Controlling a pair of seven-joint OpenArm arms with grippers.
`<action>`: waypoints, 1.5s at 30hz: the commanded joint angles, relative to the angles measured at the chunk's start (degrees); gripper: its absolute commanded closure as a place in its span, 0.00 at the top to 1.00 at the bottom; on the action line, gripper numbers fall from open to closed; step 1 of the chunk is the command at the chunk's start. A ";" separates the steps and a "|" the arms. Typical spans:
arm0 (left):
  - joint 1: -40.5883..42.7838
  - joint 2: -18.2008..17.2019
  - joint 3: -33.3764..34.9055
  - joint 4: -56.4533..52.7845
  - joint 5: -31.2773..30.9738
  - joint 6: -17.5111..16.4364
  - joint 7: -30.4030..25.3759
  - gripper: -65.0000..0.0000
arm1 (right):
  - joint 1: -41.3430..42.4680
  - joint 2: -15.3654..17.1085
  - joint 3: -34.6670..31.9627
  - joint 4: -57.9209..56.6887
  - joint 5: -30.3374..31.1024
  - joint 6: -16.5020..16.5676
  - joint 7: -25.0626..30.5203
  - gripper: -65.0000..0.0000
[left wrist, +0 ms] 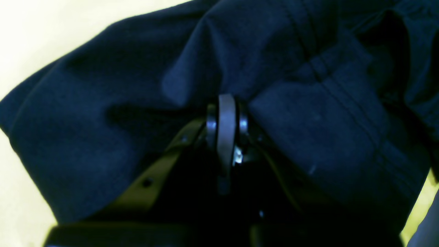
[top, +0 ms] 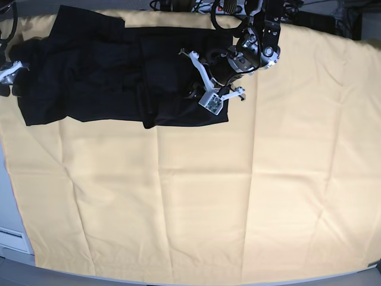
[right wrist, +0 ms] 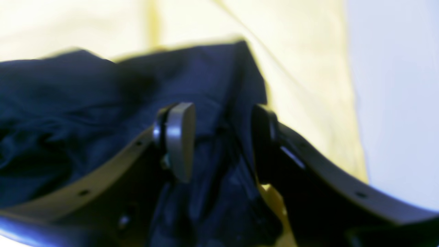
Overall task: Fold the T-shirt properly
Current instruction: 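Lift the other shirt end with the right gripper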
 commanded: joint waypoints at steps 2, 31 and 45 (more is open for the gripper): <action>0.81 -0.20 0.31 -0.63 1.70 0.02 5.01 0.00 | -0.13 1.84 0.52 -2.34 0.66 0.68 0.98 0.52; 0.98 -0.20 0.31 -0.63 0.42 -0.20 5.01 0.00 | 1.18 7.13 0.52 -18.82 15.91 8.71 -7.54 0.63; 1.14 -0.20 0.31 -0.63 0.42 -0.20 5.03 0.00 | 1.20 10.01 0.52 -21.59 19.30 0.48 -7.30 0.63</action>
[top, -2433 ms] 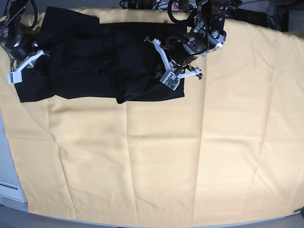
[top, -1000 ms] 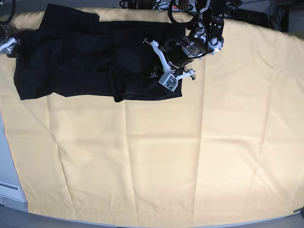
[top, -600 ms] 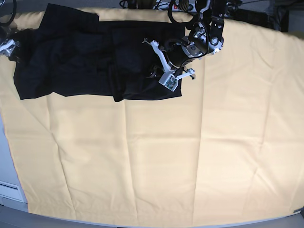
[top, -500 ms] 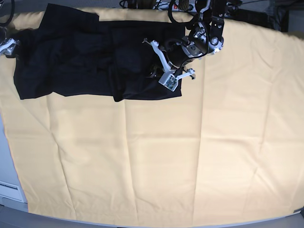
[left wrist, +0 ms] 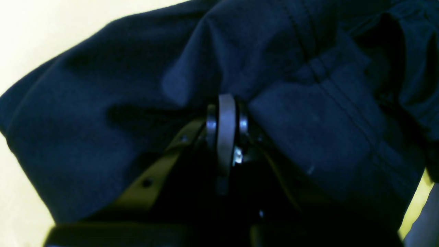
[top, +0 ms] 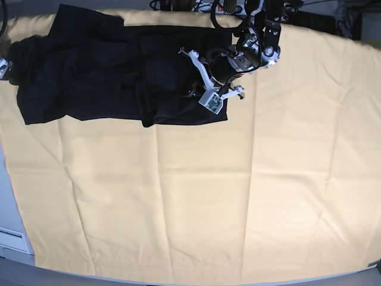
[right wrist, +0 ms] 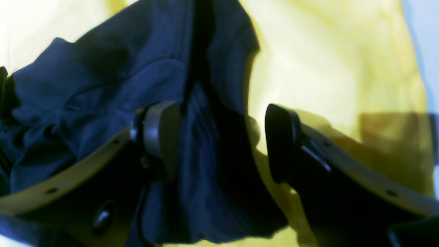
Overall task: Fold the T-shirt properly
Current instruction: 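Lift the other shirt end with the right gripper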
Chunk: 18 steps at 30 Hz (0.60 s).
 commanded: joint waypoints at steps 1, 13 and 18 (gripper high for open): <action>0.94 -0.13 0.31 -0.59 1.86 -0.02 4.79 0.00 | 0.00 1.64 0.66 -0.28 1.42 0.74 0.83 0.63; 1.09 -0.13 0.31 -0.59 1.81 -0.04 4.81 0.00 | 5.66 1.90 0.48 -13.51 18.11 6.67 -11.32 0.63; 1.07 -0.13 0.31 -0.59 1.81 -0.02 4.76 0.00 | 5.62 1.88 0.48 -13.57 18.11 8.20 -13.53 0.63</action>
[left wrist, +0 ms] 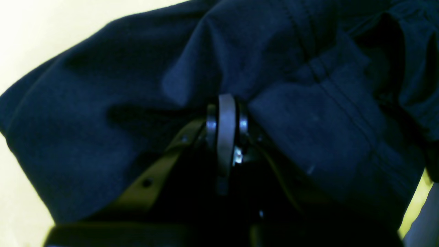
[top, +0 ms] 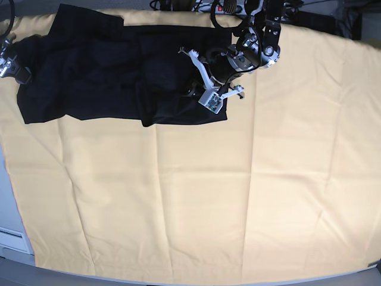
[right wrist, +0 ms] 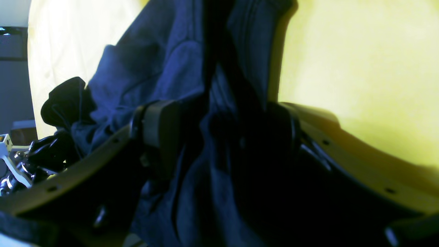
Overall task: Fold the T-shirt properly
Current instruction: 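Lift the other shirt end with the right gripper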
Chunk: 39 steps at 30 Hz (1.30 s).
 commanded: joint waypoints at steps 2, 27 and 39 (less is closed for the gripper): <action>0.98 -0.13 0.31 -0.59 1.81 0.00 4.79 0.00 | 0.09 1.57 0.52 0.66 1.41 0.37 -0.74 0.63; 0.98 -0.11 0.31 -0.59 0.57 -0.02 4.81 0.00 | 0.13 0.02 -8.11 2.69 1.41 0.49 -1.31 0.63; 0.98 -0.11 0.31 -0.59 0.57 -0.02 4.81 0.00 | -0.02 1.44 -7.93 12.94 1.41 0.49 -3.01 0.63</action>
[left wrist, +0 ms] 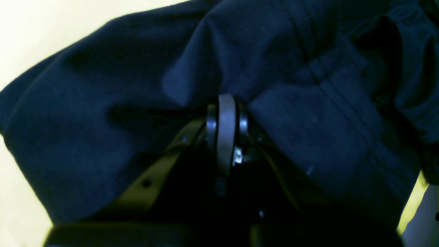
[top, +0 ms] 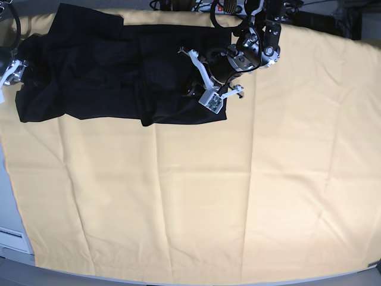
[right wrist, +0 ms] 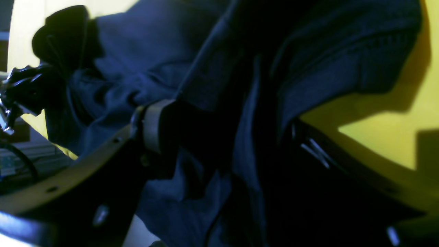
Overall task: Fold the T-shirt properly
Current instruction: 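Lift the other shirt end with the right gripper, then fold the held end with the right gripper toward the left gripper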
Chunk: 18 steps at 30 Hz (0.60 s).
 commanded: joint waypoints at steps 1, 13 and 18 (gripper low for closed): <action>0.96 -0.11 0.31 -0.44 1.64 -0.04 4.72 0.00 | 0.00 1.18 0.46 0.81 1.43 0.08 0.40 0.62; 0.96 -0.11 0.31 -0.44 1.64 -0.04 4.72 0.00 | 0.02 1.25 0.46 0.92 1.43 0.08 0.40 0.00; 0.96 -0.11 0.31 -0.44 1.64 -0.04 4.72 0.00 | 0.00 1.25 2.56 4.20 1.43 0.08 0.40 0.00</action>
